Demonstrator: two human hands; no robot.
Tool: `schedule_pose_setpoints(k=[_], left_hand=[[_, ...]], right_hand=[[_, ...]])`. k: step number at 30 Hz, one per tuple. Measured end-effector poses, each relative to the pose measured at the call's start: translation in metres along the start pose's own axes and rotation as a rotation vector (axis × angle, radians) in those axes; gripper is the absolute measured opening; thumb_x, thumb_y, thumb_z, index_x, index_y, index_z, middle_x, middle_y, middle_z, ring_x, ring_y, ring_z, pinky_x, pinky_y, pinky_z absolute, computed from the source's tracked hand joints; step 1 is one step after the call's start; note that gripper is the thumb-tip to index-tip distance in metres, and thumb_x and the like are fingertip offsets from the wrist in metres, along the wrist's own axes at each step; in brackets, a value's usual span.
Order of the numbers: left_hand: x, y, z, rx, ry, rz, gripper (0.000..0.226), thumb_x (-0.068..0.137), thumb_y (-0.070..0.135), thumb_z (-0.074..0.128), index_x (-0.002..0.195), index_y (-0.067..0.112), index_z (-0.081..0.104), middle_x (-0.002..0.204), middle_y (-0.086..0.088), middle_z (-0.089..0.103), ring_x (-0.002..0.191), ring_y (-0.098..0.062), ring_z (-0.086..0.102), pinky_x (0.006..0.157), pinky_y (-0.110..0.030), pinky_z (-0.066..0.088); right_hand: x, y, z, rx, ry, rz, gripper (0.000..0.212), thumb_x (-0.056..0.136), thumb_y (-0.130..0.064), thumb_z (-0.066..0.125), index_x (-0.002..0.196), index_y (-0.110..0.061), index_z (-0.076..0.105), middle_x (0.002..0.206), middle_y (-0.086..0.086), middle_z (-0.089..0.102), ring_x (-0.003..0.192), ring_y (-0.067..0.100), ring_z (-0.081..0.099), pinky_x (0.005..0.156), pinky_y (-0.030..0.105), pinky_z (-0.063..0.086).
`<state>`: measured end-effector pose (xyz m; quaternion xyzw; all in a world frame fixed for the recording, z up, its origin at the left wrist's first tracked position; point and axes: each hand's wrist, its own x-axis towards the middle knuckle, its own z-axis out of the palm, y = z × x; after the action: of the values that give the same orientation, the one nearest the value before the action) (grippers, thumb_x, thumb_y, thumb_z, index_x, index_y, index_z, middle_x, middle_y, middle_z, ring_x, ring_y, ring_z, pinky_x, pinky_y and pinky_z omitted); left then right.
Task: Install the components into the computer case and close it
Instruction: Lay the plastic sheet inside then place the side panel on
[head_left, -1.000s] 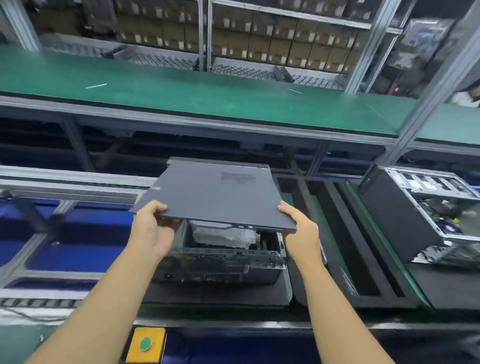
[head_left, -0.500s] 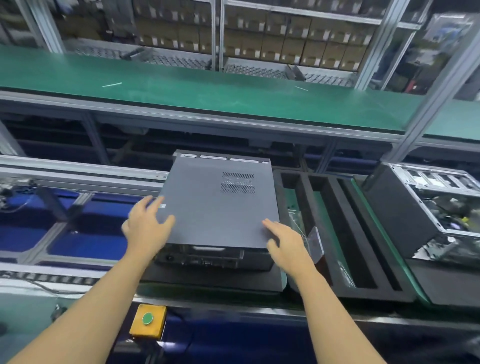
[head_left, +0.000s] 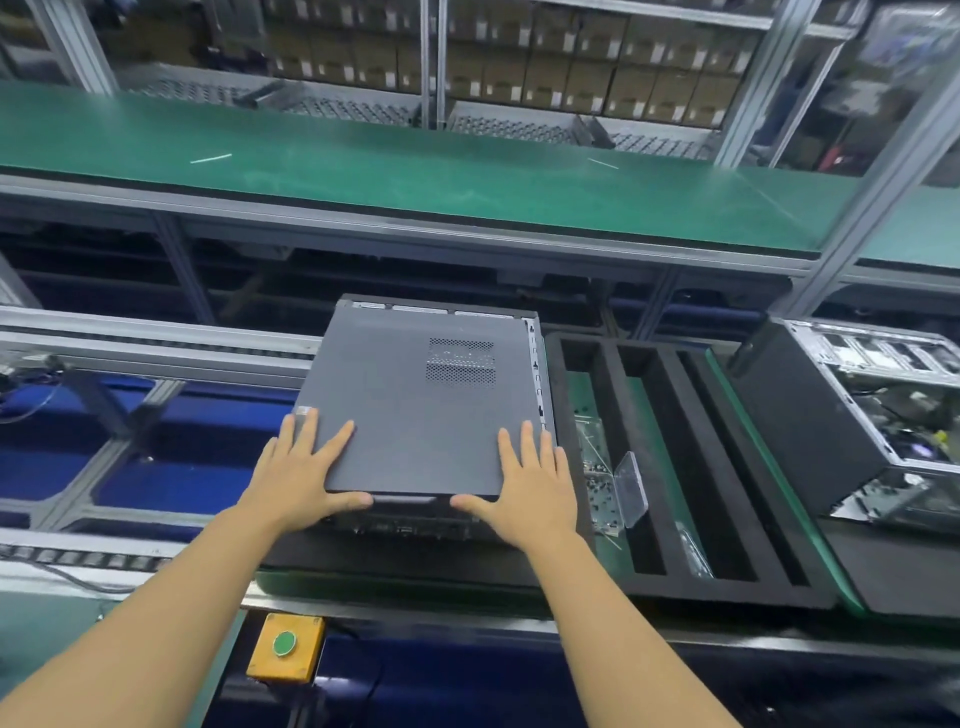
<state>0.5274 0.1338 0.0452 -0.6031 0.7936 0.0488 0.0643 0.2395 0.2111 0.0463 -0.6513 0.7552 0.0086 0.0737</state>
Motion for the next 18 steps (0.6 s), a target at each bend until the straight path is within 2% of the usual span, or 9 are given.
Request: schedule_pose_setpoints(k=[2,5,7,9,11,13,16,18], left_hand=[[0.005,0.000,-0.003,-0.004,-0.043,0.027,0.107,0.070,0.089,0.039,0.153,0.043,-0.011,0.163,-0.010,-0.017,0.149,-0.031,-0.018,0.120,-0.050,0.008],[0.007,0.000,-0.005,-0.054,-0.065,0.040,0.111,0.069,0.084,0.056,0.152,0.048,-0.009,0.163,-0.008,-0.018,0.149,-0.027,-0.021,0.119,-0.050,0.006],[0.005,-0.002,-0.005,-0.073,-0.025,0.026,0.114,0.067,0.073,0.071,0.153,0.049,0.000,0.163,-0.009,-0.013,0.150,-0.029,-0.013,0.120,-0.048,0.013],[0.004,-0.001,-0.004,-0.133,0.037,-0.047,0.112,0.068,0.054,0.082,0.153,0.050,0.009,0.163,-0.010,-0.012,0.149,-0.035,-0.006,0.118,-0.049,0.025],[0.006,0.002,-0.006,-0.184,-0.001,-0.115,0.114,0.070,0.048,0.083,0.151,0.053,0.003,0.162,-0.009,-0.019,0.148,-0.041,-0.006,0.115,-0.051,0.027],[0.008,0.003,-0.008,-0.178,-0.054,-0.105,0.116,0.070,0.052,0.082,0.150,0.055,-0.002,0.162,-0.007,-0.018,0.148,-0.042,-0.005,0.116,-0.051,0.025],[0.008,0.000,-0.008,-0.197,-0.018,-0.069,0.108,0.070,0.055,0.081,0.149,0.057,0.007,0.164,-0.006,-0.011,0.148,-0.042,-0.003,0.116,-0.053,0.022],[0.006,-0.003,-0.006,-0.199,0.002,-0.049,0.104,0.071,0.057,0.080,0.148,0.059,0.010,0.165,-0.004,-0.007,0.147,-0.041,-0.002,0.116,-0.053,0.021]], right_hand=[[-0.003,0.001,0.002,-0.003,0.025,0.006,0.126,0.061,-0.099,-0.004,0.164,-0.027,-0.009,0.170,0.008,-0.017,0.157,0.033,-0.017,0.124,0.045,-0.011],[-0.003,0.003,0.004,-0.039,0.006,-0.004,0.116,0.076,-0.095,0.019,0.164,-0.025,-0.009,0.170,0.009,-0.017,0.157,0.034,-0.015,0.125,0.046,-0.006],[-0.004,0.001,0.004,-0.053,-0.003,-0.004,0.113,0.083,-0.087,0.042,0.164,-0.026,-0.010,0.170,0.011,-0.019,0.156,0.038,-0.015,0.126,0.048,-0.003],[-0.004,-0.003,0.004,-0.042,0.009,0.006,0.104,0.091,-0.070,0.056,0.163,-0.033,-0.009,0.170,0.015,-0.017,0.156,0.041,-0.012,0.127,0.050,0.001],[-0.005,-0.006,0.003,-0.024,0.028,-0.008,0.091,0.096,-0.060,0.058,0.161,-0.043,-0.004,0.171,0.014,-0.012,0.155,0.046,-0.008,0.126,0.054,0.003],[-0.007,-0.008,0.002,-0.007,0.057,-0.047,0.079,0.099,-0.055,0.056,0.160,-0.050,0.005,0.172,0.008,-0.004,0.154,0.050,-0.003,0.125,0.057,0.004],[-0.012,-0.008,0.001,0.016,0.112,-0.093,0.066,0.102,-0.049,0.054,0.157,-0.055,0.017,0.172,0.000,0.008,0.154,0.051,0.003,0.124,0.058,0.008],[-0.018,-0.007,0.000,0.021,0.135,-0.102,0.063,0.100,-0.046,0.060,0.154,-0.055,0.028,0.170,-0.001,0.020,0.153,0.052,0.011,0.124,0.057,0.015]])
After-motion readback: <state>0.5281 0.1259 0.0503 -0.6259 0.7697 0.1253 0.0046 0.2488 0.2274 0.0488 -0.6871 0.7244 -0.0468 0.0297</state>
